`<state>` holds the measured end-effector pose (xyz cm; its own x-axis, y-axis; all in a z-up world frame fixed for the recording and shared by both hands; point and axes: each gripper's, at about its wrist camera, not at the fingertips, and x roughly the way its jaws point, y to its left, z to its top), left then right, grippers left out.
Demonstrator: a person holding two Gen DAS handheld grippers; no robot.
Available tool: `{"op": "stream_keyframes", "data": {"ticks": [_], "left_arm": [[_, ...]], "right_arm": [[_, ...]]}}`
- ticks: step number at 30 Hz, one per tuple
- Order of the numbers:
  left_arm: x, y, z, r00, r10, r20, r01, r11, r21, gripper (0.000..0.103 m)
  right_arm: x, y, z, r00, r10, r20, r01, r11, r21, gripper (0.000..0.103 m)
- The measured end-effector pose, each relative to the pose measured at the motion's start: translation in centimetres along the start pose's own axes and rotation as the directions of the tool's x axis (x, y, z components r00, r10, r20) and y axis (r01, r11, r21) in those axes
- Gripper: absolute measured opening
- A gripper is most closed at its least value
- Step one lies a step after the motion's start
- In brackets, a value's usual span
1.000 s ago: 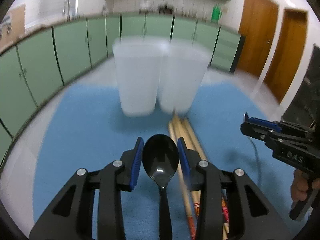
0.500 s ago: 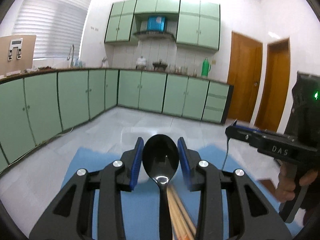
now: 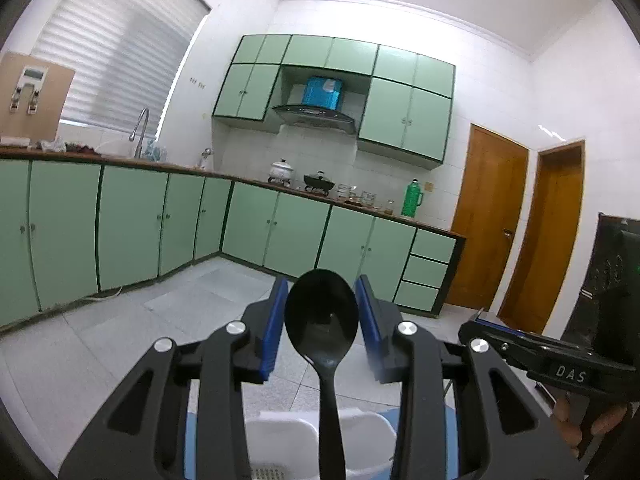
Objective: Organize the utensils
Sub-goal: 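Carry both spoons over the white holder and open both tools to drop them in, then grasp the black chopstick with the right tool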
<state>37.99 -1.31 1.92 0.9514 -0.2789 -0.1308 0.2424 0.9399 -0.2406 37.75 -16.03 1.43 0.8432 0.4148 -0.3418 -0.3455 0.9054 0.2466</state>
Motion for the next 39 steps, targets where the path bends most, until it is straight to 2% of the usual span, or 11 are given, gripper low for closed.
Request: {"op": "stream_keyframes", "data": {"ticks": [9,17,19,20,21,22,26,30,35,38,39], "left_arm": [[4.9,2.6,-2.1,0.998,0.054,-0.029,-0.054,0.999,-0.007,0.034],[5.8,4.0,-5.4,0.993,0.065,-0.102,-0.064,0.998,0.011,0.034],[5.7,4.4,-6.2,0.99,0.065,-0.125,-0.063,0.998,0.018,0.035],[5.7,4.5,-6.4,0.988,0.068,-0.139,-0.066,0.998,0.023,0.037],[5.6,4.8,-6.6,0.986,0.069,-0.149,-0.066,0.998,0.025,0.044],[5.3,4.9,-6.6,0.986,0.068,-0.151,-0.065,0.998,0.024,0.045],[2.9,5.1,-6.0,0.984,0.076,-0.159,-0.072,0.997,0.027,0.051],[-1.0,4.2,-6.4,0.978,0.078,-0.192,-0.071,0.996,0.045,0.064],[-6.8,2.7,-10.1,0.947,0.093,-0.307,-0.081,0.995,0.05,0.075],[-10.0,2.2,-13.7,0.906,0.104,-0.411,-0.094,0.995,0.044,0.076],[-11.1,2.1,-15.2,0.885,0.116,-0.451,-0.103,0.993,0.052,0.076]], "right_arm": [[4.6,-0.3,-1.7,0.997,-0.065,-0.042,0.063,0.997,-0.04,0.028],[6.4,-0.1,-4.3,0.992,-0.073,-0.1,0.069,0.996,-0.048,0.028],[6.6,-0.1,-4.7,0.991,-0.067,-0.119,0.062,0.997,-0.049,0.028],[6.6,-0.1,-5.0,0.989,-0.064,-0.13,0.058,0.997,-0.05,0.029],[6.4,-0.2,-5.1,0.989,-0.068,-0.131,0.062,0.997,-0.047,0.029],[6.1,-0.2,-5.1,0.989,-0.072,-0.128,0.067,0.997,-0.045,0.03],[3.6,-0.5,-5.7,0.99,-0.084,-0.112,0.083,0.997,-0.007,0.044],[-0.3,-0.8,-7.9,0.987,-0.095,-0.129,0.1,0.995,0.03,0.056],[-5.3,-0.1,-13.9,0.97,-0.119,-0.211,0.134,0.989,0.062,0.072],[-7.7,0.7,-18.3,0.95,-0.11,-0.291,0.139,0.987,0.083,0.073],[-8.2,1.1,-19.4,0.943,-0.116,-0.312,0.147,0.986,0.077,0.073]]}}
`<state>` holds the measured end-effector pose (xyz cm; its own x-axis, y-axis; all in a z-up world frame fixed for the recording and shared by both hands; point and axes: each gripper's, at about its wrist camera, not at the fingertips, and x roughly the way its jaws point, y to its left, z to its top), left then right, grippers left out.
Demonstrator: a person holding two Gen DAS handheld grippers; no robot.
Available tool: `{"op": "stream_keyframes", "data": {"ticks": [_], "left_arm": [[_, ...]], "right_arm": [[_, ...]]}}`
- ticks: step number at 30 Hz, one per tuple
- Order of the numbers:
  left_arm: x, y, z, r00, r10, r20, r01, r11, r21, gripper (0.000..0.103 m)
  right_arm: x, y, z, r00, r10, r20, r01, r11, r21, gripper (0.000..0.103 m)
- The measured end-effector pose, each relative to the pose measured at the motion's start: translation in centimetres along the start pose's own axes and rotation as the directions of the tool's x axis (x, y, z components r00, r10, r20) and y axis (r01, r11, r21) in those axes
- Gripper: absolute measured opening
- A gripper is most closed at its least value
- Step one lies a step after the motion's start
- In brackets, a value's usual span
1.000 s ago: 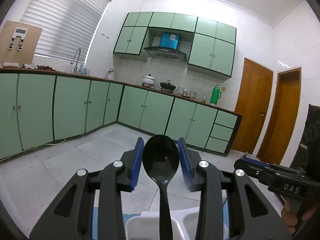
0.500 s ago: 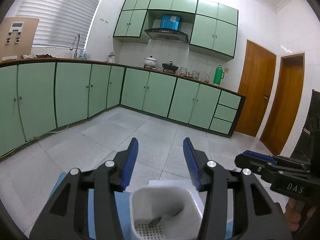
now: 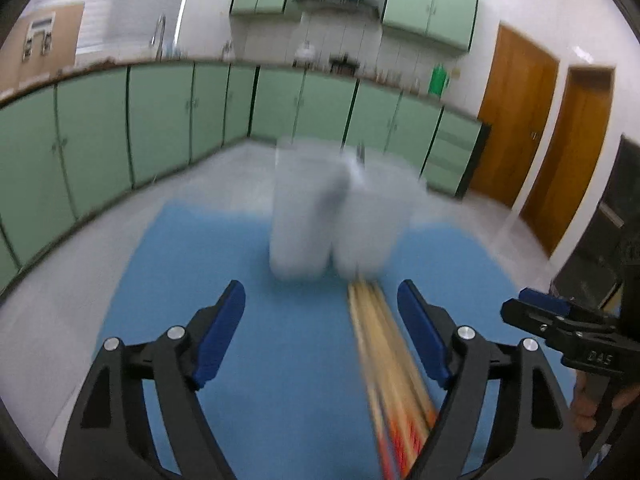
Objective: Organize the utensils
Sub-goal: 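Grasp the black chopstick with the right tool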
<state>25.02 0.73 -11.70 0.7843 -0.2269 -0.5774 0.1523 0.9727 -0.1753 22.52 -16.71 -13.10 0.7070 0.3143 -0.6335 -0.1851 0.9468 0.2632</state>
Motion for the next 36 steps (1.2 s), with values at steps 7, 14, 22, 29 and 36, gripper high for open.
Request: {"op": "stream_keyframes", "data": {"ticks": [7,14,22,29,36], "left_arm": [[-1.5,0.1,-7.6,0.981,0.073,-0.18,-0.059,0.995,0.08,0.077],[-2.2,0.6,-9.4,0.966,0.094,-0.242,-0.077,0.994,0.079,0.078],[-1.7,-1.0,-9.7,0.961,0.083,-0.265,-0.059,0.994,0.095,0.08],[-1.7,-1.6,-9.6,0.962,0.082,-0.259,-0.056,0.993,0.107,0.082],[-1.8,-2.0,-10.1,0.961,0.078,-0.264,-0.051,0.993,0.105,0.082]], "right_arm": [[-1.5,1.0,-7.8,0.991,-0.023,-0.131,0.024,1.0,0.01,0.072],[-0.3,2.8,-9.3,0.983,-0.055,-0.177,0.044,0.997,-0.065,0.07],[0.6,4.1,-9.6,0.968,-0.195,-0.161,0.167,0.971,-0.174,0.067],[-0.7,2.8,-10.0,0.982,-0.114,-0.148,0.097,0.988,-0.116,0.052],[0.2,3.8,-9.9,0.987,-0.067,-0.147,0.05,0.992,-0.118,0.019]]}}
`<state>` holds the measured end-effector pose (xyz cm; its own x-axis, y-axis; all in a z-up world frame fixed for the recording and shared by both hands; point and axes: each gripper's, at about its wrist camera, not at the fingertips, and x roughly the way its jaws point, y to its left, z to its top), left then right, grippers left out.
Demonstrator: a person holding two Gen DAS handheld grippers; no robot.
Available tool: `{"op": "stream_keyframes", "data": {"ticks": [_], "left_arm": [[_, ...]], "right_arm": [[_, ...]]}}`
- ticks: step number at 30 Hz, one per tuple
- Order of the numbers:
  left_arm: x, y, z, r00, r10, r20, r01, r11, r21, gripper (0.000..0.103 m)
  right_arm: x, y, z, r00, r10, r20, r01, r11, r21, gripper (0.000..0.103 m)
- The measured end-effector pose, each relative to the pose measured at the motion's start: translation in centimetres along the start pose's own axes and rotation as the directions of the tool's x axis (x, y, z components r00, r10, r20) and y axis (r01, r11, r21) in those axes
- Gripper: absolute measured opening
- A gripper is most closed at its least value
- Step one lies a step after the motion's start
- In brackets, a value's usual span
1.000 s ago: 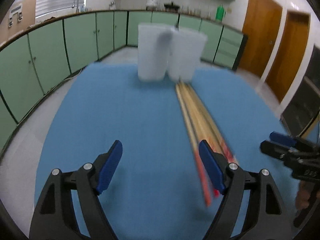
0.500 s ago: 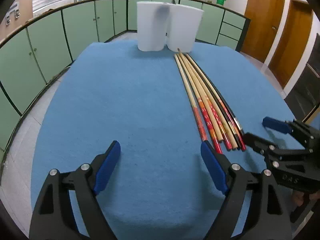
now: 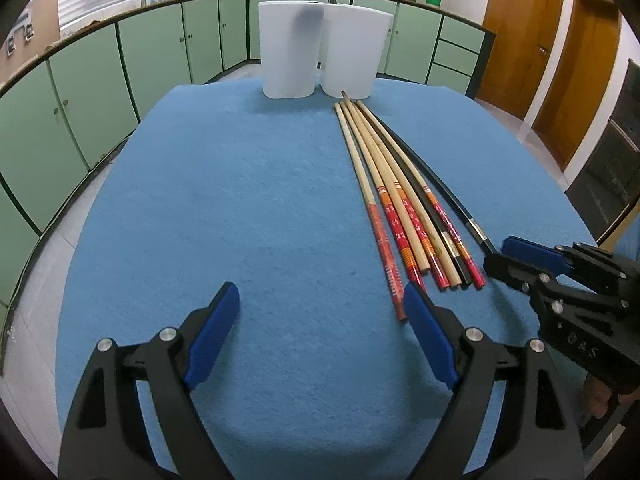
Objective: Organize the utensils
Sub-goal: 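Grasp the black chopstick with the right tool, then grasp a red-patterned chopstick with the left tool while the right tool holds the black chopstick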
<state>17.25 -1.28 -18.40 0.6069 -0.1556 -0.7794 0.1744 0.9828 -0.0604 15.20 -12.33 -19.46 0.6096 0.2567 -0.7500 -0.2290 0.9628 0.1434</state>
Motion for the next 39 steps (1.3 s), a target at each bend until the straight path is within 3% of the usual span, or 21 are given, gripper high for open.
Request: {"op": "stream_keyframes", "data": {"ticks": [2,14,18,26,29,31,36,39], "left_arm": [[0.1,0.0,0.0,1.0,0.001,-0.001,-0.001,1.0,0.002,0.082],[0.8,-2.0,-0.2,1.0,0.018,-0.017,-0.017,0.999,0.04,0.081],[0.7,-1.7,0.0,0.999,0.035,-0.013,-0.035,0.999,0.017,0.068],[0.8,-2.1,-0.1,0.998,0.054,-0.01,-0.054,0.998,0.016,0.062],[0.7,-2.4,-0.1,0.998,0.059,-0.005,-0.059,0.998,0.014,0.047],[0.6,-2.6,-0.1,0.999,0.052,0.0,-0.052,0.998,0.016,0.03],[0.4,-2.9,-0.3,0.999,0.049,0.004,-0.049,0.999,0.009,0.006],[0.4,-2.7,-0.2,0.999,0.039,0.006,-0.039,0.999,-0.007,0.005]], "right_arm": [[-0.1,-0.2,-0.1,1.0,0.01,-0.003,-0.01,1.0,0.01,0.007],[-0.8,-2.4,-0.5,1.0,-0.003,0.001,0.003,0.999,0.049,0.007],[-0.8,-2.5,-0.5,1.0,0.001,0.003,-0.001,0.999,0.052,0.007],[-0.6,-2.4,-0.5,1.0,-0.003,0.002,0.003,0.999,0.049,0.007],[-0.6,-2.4,-0.5,1.0,-0.004,0.003,0.004,0.999,0.049,0.007],[-0.6,-2.6,-0.5,1.0,0.003,0.002,-0.003,0.999,0.054,0.007],[-0.7,-2.6,-0.6,1.0,0.004,0.005,-0.004,0.999,0.054,0.007],[-0.8,-2.8,-0.6,1.0,0.009,0.008,-0.01,0.998,0.06,0.007]]}}
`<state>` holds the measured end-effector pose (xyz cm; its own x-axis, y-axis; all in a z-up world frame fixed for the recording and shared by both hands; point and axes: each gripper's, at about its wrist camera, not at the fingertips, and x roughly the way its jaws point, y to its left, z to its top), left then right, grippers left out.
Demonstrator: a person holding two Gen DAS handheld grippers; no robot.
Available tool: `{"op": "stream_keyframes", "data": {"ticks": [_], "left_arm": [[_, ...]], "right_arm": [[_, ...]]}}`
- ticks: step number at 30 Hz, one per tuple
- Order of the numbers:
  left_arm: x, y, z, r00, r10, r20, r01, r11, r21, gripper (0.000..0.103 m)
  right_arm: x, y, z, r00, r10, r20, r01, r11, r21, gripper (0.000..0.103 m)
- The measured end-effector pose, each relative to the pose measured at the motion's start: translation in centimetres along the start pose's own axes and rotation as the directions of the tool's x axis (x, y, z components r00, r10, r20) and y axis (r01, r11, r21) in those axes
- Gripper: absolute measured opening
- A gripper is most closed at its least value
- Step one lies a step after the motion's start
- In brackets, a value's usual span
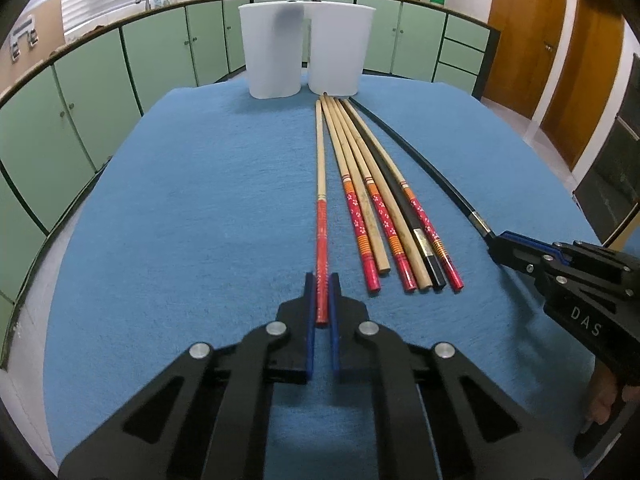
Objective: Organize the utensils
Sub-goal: 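Grasp a red-patterned chopstick with the left tool while the right tool holds the black chopstick, then carry both chopsticks to the white holder and release them into it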
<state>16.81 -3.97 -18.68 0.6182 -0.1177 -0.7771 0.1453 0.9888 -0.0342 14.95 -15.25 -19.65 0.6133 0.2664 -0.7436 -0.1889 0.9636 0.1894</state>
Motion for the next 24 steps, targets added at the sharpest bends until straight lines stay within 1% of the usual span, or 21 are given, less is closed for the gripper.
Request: {"op": "stream_keyframes", "data": {"ticks": [4,8,13,17,20,24], "left_arm": [[-0.8,0.1,0.0,1.0,-0.004,0.009,0.004,1.0,0.003,0.005],[-2.8,0.1,0.4,0.999,-0.001,0.049,0.0,1.0,0.022,0.005],[-6.4,0.4,1.8,0.992,-0.001,0.124,-0.002,1.0,0.027,0.005],[-9.4,0.8,3.5,0.978,-0.003,0.207,-0.002,1.0,0.027,0.005],[-11.2,0.9,4.9,0.967,-0.006,0.253,0.0,1.0,0.026,0.005],[-13.3,1.4,7.1,0.952,-0.029,0.305,0.021,0.999,0.028,0.005]], "right_arm": [[-0.7,0.2,0.0,1.0,-0.015,0.011,0.015,1.0,-0.024,0.006],[-2.1,0.0,0.4,1.0,0.002,0.028,-0.002,1.0,-0.015,0.006],[-4.5,-0.4,2.1,0.996,0.01,0.086,-0.009,1.0,-0.006,0.006],[-6.6,-0.4,3.9,0.991,0.01,0.136,-0.008,1.0,-0.017,0.006],[-8.2,-0.4,5.4,0.985,0.021,0.169,-0.018,1.0,-0.021,0.006],[-10.0,-0.2,7.8,0.977,0.037,0.208,-0.027,0.998,-0.049,0.006]]}}
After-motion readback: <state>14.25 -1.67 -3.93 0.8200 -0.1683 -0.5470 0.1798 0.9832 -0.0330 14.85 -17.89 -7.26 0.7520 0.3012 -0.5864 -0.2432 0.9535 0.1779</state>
